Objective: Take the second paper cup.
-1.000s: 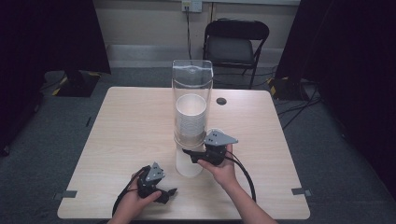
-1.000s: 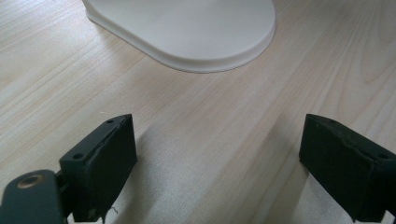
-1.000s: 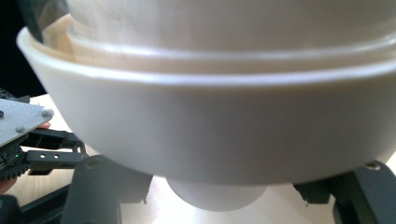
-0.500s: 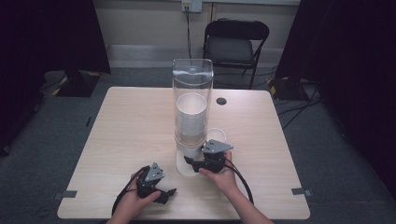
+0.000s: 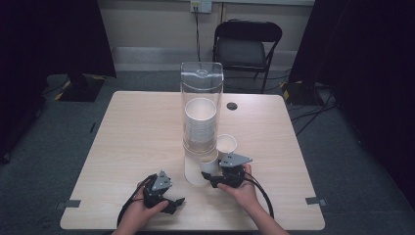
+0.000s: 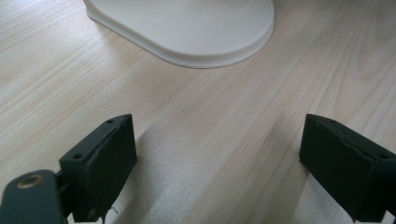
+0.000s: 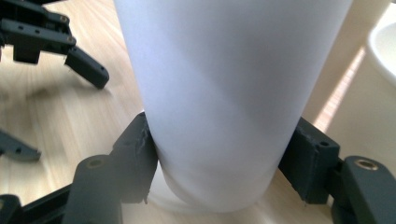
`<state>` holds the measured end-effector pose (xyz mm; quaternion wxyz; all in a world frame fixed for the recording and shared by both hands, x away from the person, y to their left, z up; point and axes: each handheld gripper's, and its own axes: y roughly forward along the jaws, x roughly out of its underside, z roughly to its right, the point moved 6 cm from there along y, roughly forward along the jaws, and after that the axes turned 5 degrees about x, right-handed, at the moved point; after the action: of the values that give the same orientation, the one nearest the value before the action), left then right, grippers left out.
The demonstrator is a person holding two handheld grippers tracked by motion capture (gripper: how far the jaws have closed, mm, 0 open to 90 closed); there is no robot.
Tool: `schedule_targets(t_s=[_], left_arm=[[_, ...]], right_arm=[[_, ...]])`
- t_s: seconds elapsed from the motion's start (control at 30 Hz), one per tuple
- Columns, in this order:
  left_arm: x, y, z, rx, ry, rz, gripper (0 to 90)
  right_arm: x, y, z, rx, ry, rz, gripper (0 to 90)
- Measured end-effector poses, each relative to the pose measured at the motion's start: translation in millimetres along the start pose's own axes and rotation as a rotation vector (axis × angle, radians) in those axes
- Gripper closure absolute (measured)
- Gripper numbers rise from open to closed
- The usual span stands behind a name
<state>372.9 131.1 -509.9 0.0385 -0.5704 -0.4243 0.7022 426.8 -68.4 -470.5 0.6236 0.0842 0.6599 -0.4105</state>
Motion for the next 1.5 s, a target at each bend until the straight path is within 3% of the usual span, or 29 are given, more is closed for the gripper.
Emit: schedule_targets(t_s=[0.17,0.33,0.63,0.77,1.1,1.17,1.23,1.37,1.5], left_arm=[[0.0,0.0,0.0,0.0,0.0,0.0,10.5],[0.0,0.0,0.0,-0.001,0.001,0.0,10.5],[0.0,0.1,0.0,-0.001,0.0,0.001,10.4],[0.0,0.1,0.1,-0.001,-0.001,0.002,10.5],[0.1,-0.3,-0.8,-0.007,0.01,0.003,10.5],[0.1,-0.4,-0.8,-0.006,0.01,0.002,10.5],[0.2,-0.4,-0.7,-0.006,0.009,0.002,10.5],[0.2,-0.5,-0.8,-0.006,0.009,0.002,10.5],[0.4,-0.6,-0.8,-0.007,0.01,0.0,10.5]], right_arm=[[7.9,-10.1,4.8,0.006,-0.019,-0.031,34.5],[15.6,-19.9,12.7,0.009,0.003,-0.036,34.5],[37.0,-33.9,21.9,0.037,0.0,-0.087,34.2],[45.0,-34.3,23.7,0.032,-0.005,-0.139,33.9],[47.6,-34.7,27.6,0.048,-0.01,-0.159,32.9],[48.9,-34.9,28.3,0.056,-0.016,-0.172,29.9],[49.5,-37.5,31.1,0.068,0.008,-0.163,23.1],[51.8,-44.5,34.6,0.068,0.024,-0.144,21.2],[56.6,-55.8,37.9,0.068,0.026,-0.16,17.7]])
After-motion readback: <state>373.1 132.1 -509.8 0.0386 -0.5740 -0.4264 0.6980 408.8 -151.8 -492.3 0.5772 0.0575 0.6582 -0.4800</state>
